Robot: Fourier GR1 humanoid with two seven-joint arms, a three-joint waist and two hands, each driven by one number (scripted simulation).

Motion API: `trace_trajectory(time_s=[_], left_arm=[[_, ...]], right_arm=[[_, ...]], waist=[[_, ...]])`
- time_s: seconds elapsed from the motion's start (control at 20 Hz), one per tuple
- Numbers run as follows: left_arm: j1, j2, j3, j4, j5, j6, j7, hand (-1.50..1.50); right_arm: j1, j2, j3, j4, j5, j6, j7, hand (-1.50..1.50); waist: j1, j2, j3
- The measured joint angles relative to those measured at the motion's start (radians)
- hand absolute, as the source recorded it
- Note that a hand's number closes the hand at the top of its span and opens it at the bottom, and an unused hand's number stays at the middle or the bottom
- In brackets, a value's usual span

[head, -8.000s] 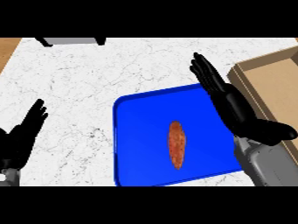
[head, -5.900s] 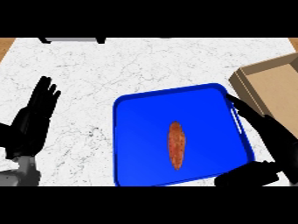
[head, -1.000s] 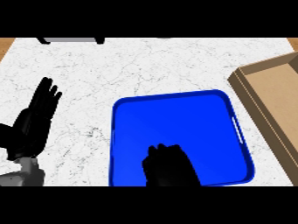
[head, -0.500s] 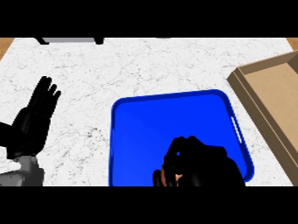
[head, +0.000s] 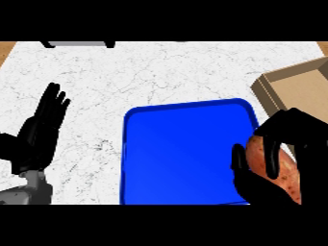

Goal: Pick the sweet potato from the tray and place it in the cardboard box

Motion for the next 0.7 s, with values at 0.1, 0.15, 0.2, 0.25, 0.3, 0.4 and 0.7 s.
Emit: trace_trajectory(time_s=[0.1, 0.15, 0.2, 0.25, 0.3, 0.4, 0.7], left_arm=[[-0.005, 0.000, 0.002, 0.016, 0.003, -0.006, -0.010, 0.00], [0.000, 0.004, 0.003, 0.005, 0.008, -0.010, 0.000, 0.00], [0.001, 0.005, 0.008, 0.017, 0.009, -0.014, -0.015, 0.00], [-0.004, 0.007, 0.014, 0.039, 0.010, -0.019, -0.032, 0.00], [-0.006, 0.001, 0.007, 0.041, 0.000, -0.012, -0.036, 0.00], [-0.014, 0.007, 0.018, 0.055, 0.011, -0.022, -0.041, 0.00], [-0.028, 0.017, 0.025, 0.049, 0.015, -0.023, -0.024, 0.00]], right_arm=[[-0.013, -0.022, -0.094, 0.010, -0.047, 0.019, -0.025, 1.50], [-0.028, -0.030, -0.142, 0.027, -0.069, 0.025, -0.034, 1.50], [-0.026, -0.043, -0.188, 0.052, -0.090, 0.010, -0.062, 1.50], [-0.015, -0.057, -0.221, 0.072, -0.102, -0.009, -0.091, 1.50], [-0.017, -0.075, -0.262, 0.092, -0.114, -0.023, -0.117, 1.50], [-0.044, -0.116, -0.331, 0.150, -0.128, -0.034, -0.154, 1.50], [-0.041, -0.245, -0.478, 0.358, -0.130, -0.141, -0.331, 1.50]], waist=[[0.000, 0.000, 0.000], [0.001, 0.000, 0.000], [0.002, 0.001, 0.000], [0.001, 0.001, 0.000], [0.001, 0.002, 0.000], [0.002, 0.002, 0.000], [0.005, 0.003, 0.001]])
